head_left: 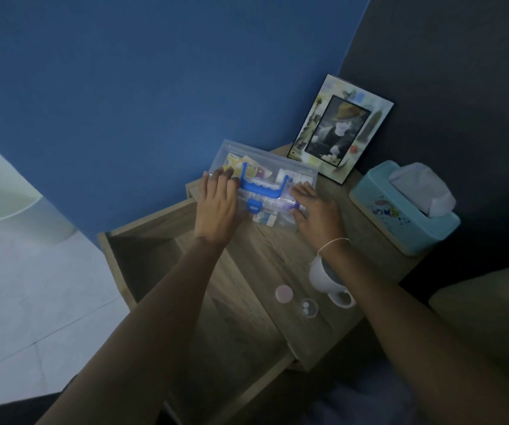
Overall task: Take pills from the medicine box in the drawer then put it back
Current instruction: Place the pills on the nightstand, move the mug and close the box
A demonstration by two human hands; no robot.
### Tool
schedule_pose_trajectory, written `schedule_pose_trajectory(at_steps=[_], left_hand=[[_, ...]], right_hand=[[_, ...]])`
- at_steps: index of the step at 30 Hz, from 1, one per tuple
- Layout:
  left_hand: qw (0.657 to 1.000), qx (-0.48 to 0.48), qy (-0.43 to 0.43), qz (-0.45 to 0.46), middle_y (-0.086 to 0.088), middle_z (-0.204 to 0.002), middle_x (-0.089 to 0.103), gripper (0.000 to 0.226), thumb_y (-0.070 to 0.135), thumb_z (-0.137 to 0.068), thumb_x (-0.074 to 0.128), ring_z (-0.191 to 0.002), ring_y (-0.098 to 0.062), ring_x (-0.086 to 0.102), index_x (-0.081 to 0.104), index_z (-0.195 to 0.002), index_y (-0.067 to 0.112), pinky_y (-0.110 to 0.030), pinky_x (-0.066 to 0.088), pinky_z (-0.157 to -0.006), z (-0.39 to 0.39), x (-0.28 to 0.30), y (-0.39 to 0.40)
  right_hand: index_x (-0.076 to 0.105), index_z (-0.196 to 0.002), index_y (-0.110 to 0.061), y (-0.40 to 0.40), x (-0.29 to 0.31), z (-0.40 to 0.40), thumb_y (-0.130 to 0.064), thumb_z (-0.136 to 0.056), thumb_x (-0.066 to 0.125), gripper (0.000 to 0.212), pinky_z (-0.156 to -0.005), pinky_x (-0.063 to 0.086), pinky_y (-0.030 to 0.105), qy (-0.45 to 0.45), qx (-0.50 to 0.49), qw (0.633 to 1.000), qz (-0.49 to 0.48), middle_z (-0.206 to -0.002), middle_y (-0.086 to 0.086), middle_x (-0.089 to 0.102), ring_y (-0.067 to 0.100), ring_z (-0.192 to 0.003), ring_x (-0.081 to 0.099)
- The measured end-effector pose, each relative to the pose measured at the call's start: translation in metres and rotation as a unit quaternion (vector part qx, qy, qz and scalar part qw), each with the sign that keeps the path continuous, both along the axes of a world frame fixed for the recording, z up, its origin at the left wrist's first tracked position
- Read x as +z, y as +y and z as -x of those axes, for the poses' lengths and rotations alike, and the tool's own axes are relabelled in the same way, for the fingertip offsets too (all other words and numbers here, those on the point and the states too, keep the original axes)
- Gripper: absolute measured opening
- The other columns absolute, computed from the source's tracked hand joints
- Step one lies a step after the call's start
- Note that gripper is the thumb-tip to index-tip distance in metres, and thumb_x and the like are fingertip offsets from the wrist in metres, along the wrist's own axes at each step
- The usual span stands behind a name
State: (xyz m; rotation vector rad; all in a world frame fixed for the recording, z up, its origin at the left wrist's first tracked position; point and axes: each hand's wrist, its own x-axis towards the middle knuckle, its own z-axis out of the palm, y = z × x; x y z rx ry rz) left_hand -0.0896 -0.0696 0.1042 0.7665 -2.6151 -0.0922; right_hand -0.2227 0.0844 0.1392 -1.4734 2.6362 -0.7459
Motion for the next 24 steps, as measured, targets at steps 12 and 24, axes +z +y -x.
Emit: schedule_pose_trajectory(at_steps=[12,24], left_hand=[[0.995,-0.044,0.061,-0.071,-0.016,-0.144,0.04,0.089,0.057,-0.072,0.068,-0.135,-0.034,0.036,0.036,-0.141,0.01,-0.052,0.027,-0.114,-0.008,0.005,-0.006],[0.879,0.031,0.187,-0.438,-0.006,-0.158,0.02,0.124,0.056,-0.062,0.079,-0.145,-0.022,0.022,0.002,-0.151,0.019,-0.039,0.025,-0.117,0.003,0.007,-0.019]], right_hand=[[0.067,-0.113,-0.013,-0.002,0.009,0.003,-0.014,-0.084,0.065,0.029,-0.087,0.043,0.015,-0.113,-0.05,0.989,0.082,-0.115,0.005,0.068,0.013,-0.104,0.064],[0.018,-0.149,-0.023,-0.043,0.001,0.009,-0.03,-0.087,0.065,0.078,-0.047,0.044,0.003,-0.415,-0.254,0.851,0.198,-0.145,0.006,0.042,0.011,-0.104,0.05]])
